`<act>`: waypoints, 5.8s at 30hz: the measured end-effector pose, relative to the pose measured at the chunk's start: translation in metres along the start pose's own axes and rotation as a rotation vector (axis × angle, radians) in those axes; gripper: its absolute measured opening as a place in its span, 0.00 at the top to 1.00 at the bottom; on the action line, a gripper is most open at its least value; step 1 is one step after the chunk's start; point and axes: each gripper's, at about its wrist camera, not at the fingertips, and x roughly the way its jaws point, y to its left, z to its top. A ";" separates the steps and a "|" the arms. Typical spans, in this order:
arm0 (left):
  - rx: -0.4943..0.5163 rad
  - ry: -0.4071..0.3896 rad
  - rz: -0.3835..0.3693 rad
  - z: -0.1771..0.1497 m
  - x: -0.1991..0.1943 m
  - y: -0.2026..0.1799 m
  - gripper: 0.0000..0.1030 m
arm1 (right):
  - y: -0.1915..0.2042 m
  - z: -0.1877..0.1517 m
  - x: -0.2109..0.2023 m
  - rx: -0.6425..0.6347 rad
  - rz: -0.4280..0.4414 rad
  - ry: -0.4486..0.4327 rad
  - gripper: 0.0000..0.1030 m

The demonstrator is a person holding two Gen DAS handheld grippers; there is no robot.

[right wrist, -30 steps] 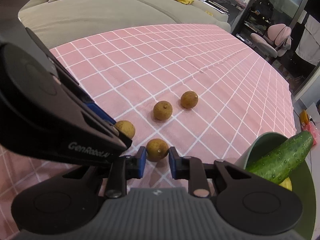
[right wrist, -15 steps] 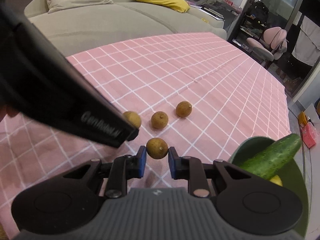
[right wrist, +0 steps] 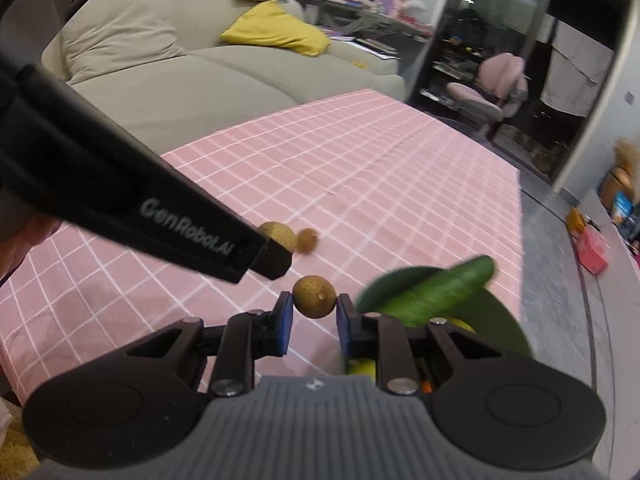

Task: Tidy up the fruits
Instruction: 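Carry both small brown fruits over the colander with both grippers, then release both brown fruits into the colander, opening both grippers, then move both grippers back to the last two brown fruits on the cloth, then grasp a brown fruit with the left gripper while right grasps the other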

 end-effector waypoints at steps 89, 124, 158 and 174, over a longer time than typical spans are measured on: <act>0.129 -0.040 0.088 0.017 -0.007 -0.026 0.47 | -0.065 -0.021 -0.031 0.267 -0.150 0.043 0.25; -0.141 0.040 0.132 0.009 0.043 0.096 0.65 | -0.003 0.039 0.091 0.040 0.074 0.116 0.65; -0.079 0.086 0.286 0.007 0.085 0.099 0.73 | -0.039 0.057 0.141 0.194 0.148 0.115 0.72; -0.268 0.043 0.395 0.017 0.067 0.131 0.73 | -0.034 0.068 0.206 0.375 0.169 0.276 0.71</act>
